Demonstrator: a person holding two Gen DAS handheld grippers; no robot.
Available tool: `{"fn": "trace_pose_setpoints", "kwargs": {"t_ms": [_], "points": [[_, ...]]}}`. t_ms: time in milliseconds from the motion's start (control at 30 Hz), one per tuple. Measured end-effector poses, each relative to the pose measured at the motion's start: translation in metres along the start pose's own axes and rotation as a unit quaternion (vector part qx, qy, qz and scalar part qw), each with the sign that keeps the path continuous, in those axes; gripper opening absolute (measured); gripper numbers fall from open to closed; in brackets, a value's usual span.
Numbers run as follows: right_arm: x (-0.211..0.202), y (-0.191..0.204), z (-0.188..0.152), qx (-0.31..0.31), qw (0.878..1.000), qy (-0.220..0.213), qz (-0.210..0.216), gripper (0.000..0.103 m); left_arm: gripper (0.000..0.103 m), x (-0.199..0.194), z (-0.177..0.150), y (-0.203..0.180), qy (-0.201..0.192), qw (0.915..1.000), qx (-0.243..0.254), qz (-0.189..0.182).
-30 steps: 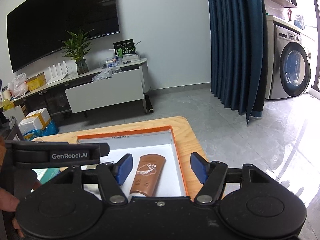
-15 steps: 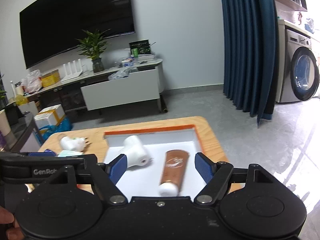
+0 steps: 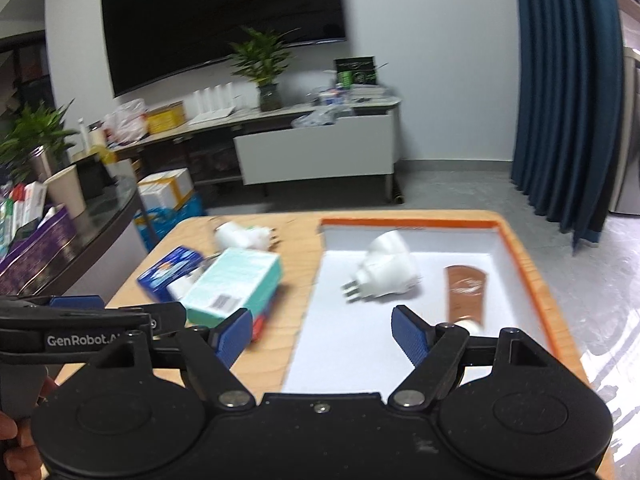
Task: Organize rigid objects
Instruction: 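Withdraw both tools back toward the cluttered table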
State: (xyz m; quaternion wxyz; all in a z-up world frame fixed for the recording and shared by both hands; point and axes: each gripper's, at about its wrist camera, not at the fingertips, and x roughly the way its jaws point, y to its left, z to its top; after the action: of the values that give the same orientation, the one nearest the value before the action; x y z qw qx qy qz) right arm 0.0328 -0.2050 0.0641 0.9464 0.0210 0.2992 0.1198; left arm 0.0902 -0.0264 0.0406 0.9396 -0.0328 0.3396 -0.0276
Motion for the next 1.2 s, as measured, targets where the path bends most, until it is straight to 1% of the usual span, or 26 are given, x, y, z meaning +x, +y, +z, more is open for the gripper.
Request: {"fn": "trace_pose_setpoints", "kwargs": {"t_ms": [133,300,467,1200], "points": [[0.004,0.018,-0.005,-0.006,1.000,0.010,0.015,0.090,0.102,-0.008,-0.008,0.016,0.000,0.9999,-0.003,0.011],[0.009,0.033,-0.009,-0.013,0.999,0.020,0.025,0.090,0.102,-0.010,-0.015,0.034,0.006,0.9998,-0.015,0.013],[0.014,0.041,-0.013,-0.012,0.999,0.031,0.032,0.090,0.102,-0.010,-0.019,0.045,0.012,0.9998,-0.012,0.014],[0.023,0.067,-0.020,-0.032,0.998,0.048,0.035,0.090,0.102,-0.006,-0.029,0.069,0.022,0.9997,-0.008,0.008]]}}
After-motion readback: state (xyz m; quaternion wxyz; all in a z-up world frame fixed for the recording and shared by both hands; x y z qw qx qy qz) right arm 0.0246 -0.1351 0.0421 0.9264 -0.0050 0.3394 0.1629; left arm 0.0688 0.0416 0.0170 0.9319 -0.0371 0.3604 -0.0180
